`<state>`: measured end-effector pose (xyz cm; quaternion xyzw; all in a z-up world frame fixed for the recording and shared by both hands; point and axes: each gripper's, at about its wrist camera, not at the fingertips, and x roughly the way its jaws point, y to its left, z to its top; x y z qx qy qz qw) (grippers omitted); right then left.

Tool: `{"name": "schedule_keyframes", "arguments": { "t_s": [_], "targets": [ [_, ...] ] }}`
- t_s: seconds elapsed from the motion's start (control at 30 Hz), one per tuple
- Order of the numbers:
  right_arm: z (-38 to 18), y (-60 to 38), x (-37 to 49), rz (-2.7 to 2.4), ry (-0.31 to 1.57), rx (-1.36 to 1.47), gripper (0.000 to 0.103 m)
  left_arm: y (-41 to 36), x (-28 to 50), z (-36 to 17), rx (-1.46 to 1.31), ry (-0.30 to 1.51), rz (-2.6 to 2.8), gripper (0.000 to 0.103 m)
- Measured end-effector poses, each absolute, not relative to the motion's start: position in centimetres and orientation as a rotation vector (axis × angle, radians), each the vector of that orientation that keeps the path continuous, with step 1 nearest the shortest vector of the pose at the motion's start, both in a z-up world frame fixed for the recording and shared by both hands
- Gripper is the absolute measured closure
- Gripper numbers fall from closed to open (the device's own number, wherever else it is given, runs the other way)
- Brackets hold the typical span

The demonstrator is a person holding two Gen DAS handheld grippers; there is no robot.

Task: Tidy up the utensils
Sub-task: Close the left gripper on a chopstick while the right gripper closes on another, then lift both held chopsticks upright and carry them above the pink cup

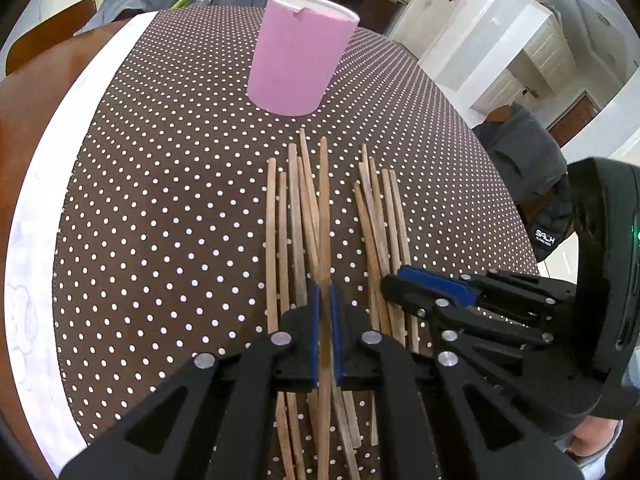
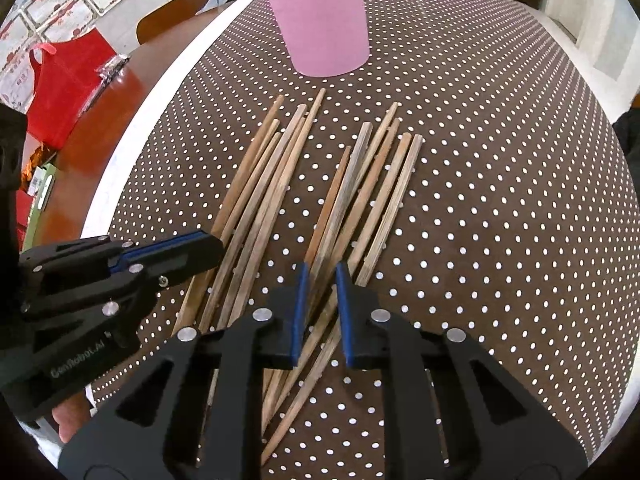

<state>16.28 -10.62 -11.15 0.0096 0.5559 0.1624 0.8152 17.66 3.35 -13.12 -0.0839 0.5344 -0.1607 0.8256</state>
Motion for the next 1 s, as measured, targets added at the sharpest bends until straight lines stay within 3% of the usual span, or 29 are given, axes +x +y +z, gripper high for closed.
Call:
{"name": "schedule_keyframes", "arguments": {
  "t_s": [0.5,1.0],
  "targets": [
    [-11.4,-10.3,16.5,0.340,1.163,-0.013,0.095,3.7,17.6,-12.3,-0.197,1.112,-0.355,0.097],
    [-5.4,-14.4,15.8,0.458,0.872,0.173,0.097,2.8,17.9,-5.6,-0.206,0.826,-0.411,0.097]
  ]
}}
